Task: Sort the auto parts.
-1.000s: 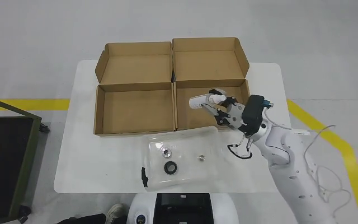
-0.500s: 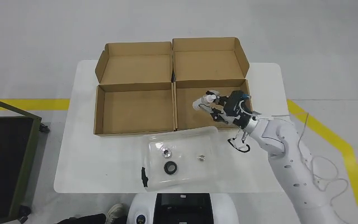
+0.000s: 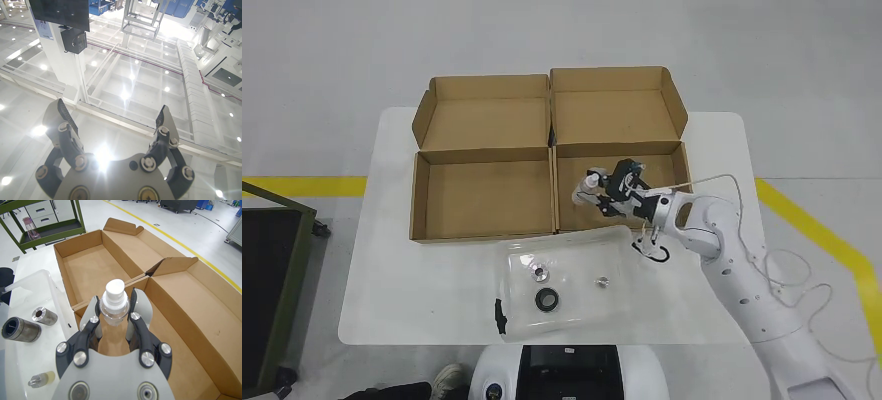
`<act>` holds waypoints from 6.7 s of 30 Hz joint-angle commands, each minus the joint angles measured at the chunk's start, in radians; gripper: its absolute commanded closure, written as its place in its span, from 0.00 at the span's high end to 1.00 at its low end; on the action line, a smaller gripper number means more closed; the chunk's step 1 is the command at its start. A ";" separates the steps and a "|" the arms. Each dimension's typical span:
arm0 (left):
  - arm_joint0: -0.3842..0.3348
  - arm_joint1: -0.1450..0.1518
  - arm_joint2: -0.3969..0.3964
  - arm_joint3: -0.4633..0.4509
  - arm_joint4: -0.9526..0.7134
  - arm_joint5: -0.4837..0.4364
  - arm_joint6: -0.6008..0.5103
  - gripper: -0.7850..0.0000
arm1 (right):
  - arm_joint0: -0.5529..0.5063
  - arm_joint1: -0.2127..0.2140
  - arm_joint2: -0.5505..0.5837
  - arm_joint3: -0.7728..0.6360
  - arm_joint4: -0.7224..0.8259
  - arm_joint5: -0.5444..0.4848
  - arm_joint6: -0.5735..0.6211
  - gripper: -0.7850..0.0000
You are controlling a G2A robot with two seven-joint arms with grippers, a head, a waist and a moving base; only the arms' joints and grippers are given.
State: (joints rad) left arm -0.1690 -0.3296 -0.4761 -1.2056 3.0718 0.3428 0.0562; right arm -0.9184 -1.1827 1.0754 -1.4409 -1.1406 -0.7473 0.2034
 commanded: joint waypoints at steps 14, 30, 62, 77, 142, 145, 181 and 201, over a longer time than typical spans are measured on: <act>0.000 0.000 0.000 0.000 0.000 0.000 0.000 1.00 | 0.100 -0.027 -0.090 0.138 -0.061 0.046 0.014 0.21; 0.000 0.000 0.000 0.000 0.000 0.000 0.000 1.00 | 0.098 -0.021 -0.054 0.095 -0.057 0.032 -0.001 1.00; 0.000 0.000 0.000 0.000 0.000 0.000 0.000 1.00 | -0.248 0.108 0.090 -0.617 0.155 -0.182 0.688 1.00; 0.000 0.000 0.000 0.000 0.000 0.000 0.000 1.00 | -0.248 0.172 -0.021 -0.601 0.056 -0.165 0.704 1.00; 0.000 0.000 0.000 0.000 0.000 0.000 0.000 1.00 | -0.142 0.225 -0.138 -0.585 0.084 -0.061 0.575 0.00; 0.000 0.000 0.000 0.000 0.000 0.000 0.000 1.00 | -0.140 0.224 -0.118 -0.599 0.091 -0.046 0.511 0.00; 0.000 0.000 0.000 0.000 0.000 0.000 0.000 1.00 | -0.075 0.211 0.016 -0.550 -0.017 0.021 0.211 0.00; 0.000 0.000 0.000 0.000 0.000 0.000 0.000 1.00 | -0.070 0.209 0.042 -0.307 -0.028 0.038 0.204 0.00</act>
State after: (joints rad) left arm -0.1690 -0.3296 -0.4761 -1.2056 3.0718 0.3428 0.0562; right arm -0.9917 -0.9726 1.1222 -1.7575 -1.1682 -0.7113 0.4089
